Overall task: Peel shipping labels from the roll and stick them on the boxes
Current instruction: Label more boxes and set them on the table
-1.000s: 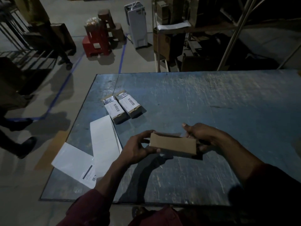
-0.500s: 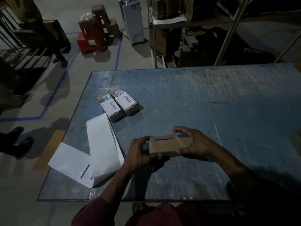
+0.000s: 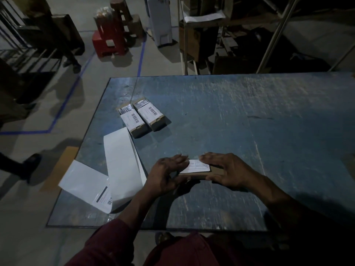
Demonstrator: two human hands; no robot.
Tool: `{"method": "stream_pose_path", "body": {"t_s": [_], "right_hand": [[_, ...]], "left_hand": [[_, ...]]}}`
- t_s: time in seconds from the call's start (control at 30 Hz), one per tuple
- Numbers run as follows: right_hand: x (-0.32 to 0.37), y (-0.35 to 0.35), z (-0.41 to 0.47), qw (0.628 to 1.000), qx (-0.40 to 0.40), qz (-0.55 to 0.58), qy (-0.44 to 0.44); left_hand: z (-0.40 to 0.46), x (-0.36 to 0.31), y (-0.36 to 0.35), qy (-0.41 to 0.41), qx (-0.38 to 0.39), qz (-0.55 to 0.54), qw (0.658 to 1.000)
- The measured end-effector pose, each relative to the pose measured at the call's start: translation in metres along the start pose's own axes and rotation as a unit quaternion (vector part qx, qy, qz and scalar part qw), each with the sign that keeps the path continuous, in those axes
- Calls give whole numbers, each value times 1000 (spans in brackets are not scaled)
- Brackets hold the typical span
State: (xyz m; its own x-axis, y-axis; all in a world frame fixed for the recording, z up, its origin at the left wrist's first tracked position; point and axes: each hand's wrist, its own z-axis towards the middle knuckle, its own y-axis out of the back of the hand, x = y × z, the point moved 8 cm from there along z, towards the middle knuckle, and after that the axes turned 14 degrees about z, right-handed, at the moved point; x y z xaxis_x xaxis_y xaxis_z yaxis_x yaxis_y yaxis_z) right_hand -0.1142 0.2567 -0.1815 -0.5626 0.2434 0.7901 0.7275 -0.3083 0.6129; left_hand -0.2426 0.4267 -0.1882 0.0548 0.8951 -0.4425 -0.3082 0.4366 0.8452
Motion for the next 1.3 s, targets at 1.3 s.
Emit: {"method": "stream_pose_path", "body": {"t_s": [1.3], "right_hand": [[9,-4,-9,970,-42,-148,186]], "left_hand": [[-8,-20,-2,-176,-27,187,966]]}}
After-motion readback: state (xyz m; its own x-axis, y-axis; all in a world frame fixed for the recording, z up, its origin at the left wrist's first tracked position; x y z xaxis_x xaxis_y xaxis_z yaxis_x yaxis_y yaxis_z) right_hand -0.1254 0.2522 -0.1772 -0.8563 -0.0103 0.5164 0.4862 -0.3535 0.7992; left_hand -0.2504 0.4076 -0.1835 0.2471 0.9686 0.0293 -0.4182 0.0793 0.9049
